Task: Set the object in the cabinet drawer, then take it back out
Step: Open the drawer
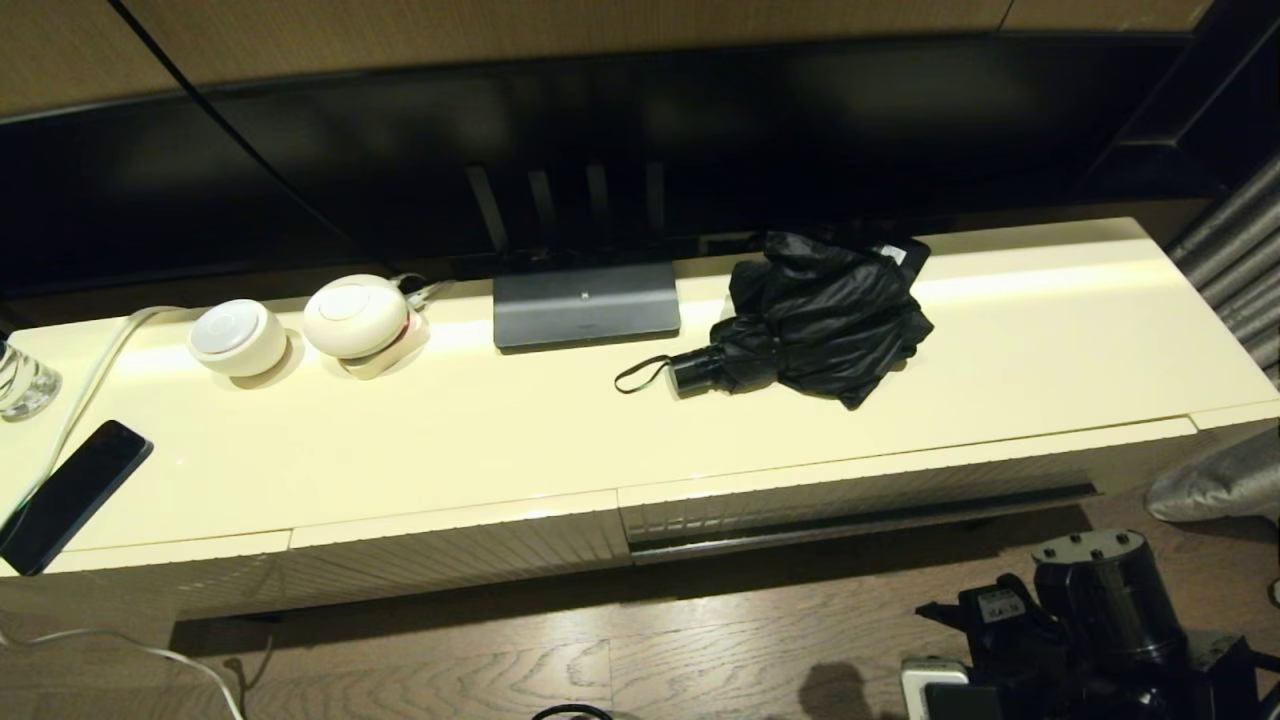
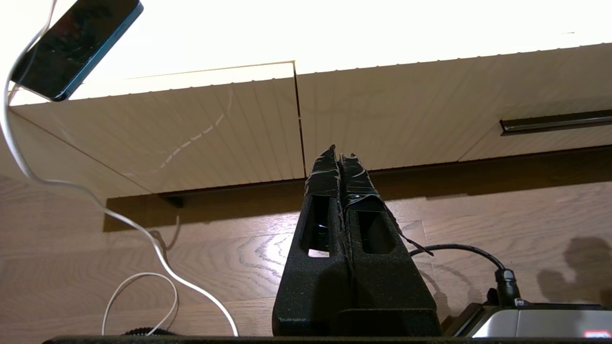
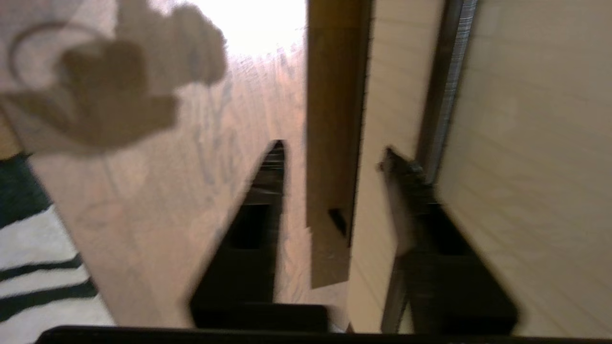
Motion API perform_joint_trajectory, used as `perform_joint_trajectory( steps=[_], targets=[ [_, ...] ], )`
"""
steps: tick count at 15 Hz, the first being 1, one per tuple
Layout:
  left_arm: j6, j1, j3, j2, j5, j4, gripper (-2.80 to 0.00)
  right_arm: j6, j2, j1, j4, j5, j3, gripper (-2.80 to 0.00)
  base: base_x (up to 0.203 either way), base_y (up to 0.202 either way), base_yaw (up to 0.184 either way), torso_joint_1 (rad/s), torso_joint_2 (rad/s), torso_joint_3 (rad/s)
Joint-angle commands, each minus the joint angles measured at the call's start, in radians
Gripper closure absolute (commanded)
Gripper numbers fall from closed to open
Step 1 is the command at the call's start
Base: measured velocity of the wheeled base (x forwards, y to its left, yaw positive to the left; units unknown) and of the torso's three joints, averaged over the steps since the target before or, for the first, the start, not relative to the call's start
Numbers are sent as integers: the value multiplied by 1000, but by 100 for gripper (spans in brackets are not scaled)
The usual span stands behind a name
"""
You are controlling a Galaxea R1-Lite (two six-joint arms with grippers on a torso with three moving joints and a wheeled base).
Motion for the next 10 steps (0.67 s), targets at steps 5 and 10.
perform_joint_trajectory(
  steps=[5,10],
  targets=[
    [0,0,3,1,0,-1,0,-10,103,10,-57,-8,0,-280,0,0,0,0,0,0],
    [0,0,3,1,0,-1,0,-6,180,-5,-42,-1,-58,-280,0,0,0,0,0,0]
  ],
)
